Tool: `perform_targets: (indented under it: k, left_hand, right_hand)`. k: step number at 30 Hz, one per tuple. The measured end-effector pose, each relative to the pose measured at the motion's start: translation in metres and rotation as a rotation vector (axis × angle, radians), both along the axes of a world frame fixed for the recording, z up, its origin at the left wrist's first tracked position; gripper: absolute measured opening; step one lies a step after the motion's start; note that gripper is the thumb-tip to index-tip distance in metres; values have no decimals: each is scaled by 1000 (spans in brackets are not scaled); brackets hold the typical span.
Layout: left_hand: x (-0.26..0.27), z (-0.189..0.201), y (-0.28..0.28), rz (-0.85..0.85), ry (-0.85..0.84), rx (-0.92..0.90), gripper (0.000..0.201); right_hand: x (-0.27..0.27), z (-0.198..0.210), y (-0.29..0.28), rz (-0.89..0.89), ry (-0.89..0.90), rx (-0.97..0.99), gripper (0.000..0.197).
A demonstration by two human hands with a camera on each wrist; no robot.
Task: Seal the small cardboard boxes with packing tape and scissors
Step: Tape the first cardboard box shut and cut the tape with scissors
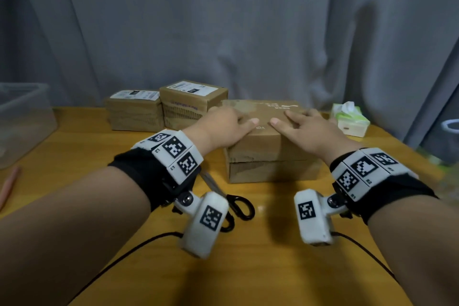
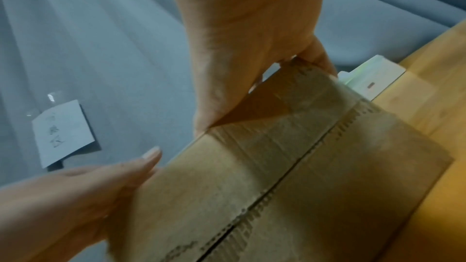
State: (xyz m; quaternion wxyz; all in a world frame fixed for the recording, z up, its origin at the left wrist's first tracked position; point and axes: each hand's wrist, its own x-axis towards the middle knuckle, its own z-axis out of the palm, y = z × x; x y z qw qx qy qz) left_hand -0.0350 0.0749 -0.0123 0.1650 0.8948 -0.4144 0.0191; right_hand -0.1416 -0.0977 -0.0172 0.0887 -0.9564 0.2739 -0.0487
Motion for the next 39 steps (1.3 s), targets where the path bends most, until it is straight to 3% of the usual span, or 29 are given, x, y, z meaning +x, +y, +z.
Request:
perform_targets:
  k: [3, 6, 8, 10, 13, 15, 18, 22, 28, 33, 36, 39]
  left_hand:
    - [-14, -3, 0, -115, -90, 5, 56]
    - [-24, -4, -3, -154, -122, 21, 65]
    - [-25, -4, -1, -153, -79, 4, 56]
    - [-21, -3, 4, -136, -8, -44, 41]
    - [-15, -2, 15, -152, 72, -83, 39]
    - [-10, -4, 20, -184, 101, -120, 37]
    - [-7, -8, 26, -185, 127, -222, 32]
    - [-10, -9, 31, -173, 123, -238, 32]
    - [-27, -6, 19, -234, -20, 123, 59]
    - [-24, 1, -5, -119, -19, 296, 74]
    - [-21, 7, -14, -95, -6, 345, 74]
    - [-23, 8, -2, -180, -53, 384, 68]
  right_hand:
    - [-6, 6, 17, -48, -21, -53, 72]
    - [-17, 12, 26, 52, -308, 37, 54]
    - [-23, 12, 28, 135, -436, 75, 44]
    - [-26, 8, 27, 171, -357, -8, 32]
    - [-26, 6, 29, 161, -234, 6, 18]
    - [-24, 8, 32, 171, -182, 41, 21]
    - [-19, 9, 33, 174, -103, 38, 40]
    - [-17, 6, 34, 164, -48, -13, 45]
    - [-14, 5, 36, 145, -42, -34, 44]
    - [-12, 4, 38, 151, -43, -29, 43]
    - [-13, 5, 36, 150, -49, -27, 43]
    - [-13, 7, 33, 149, -43, -8, 42]
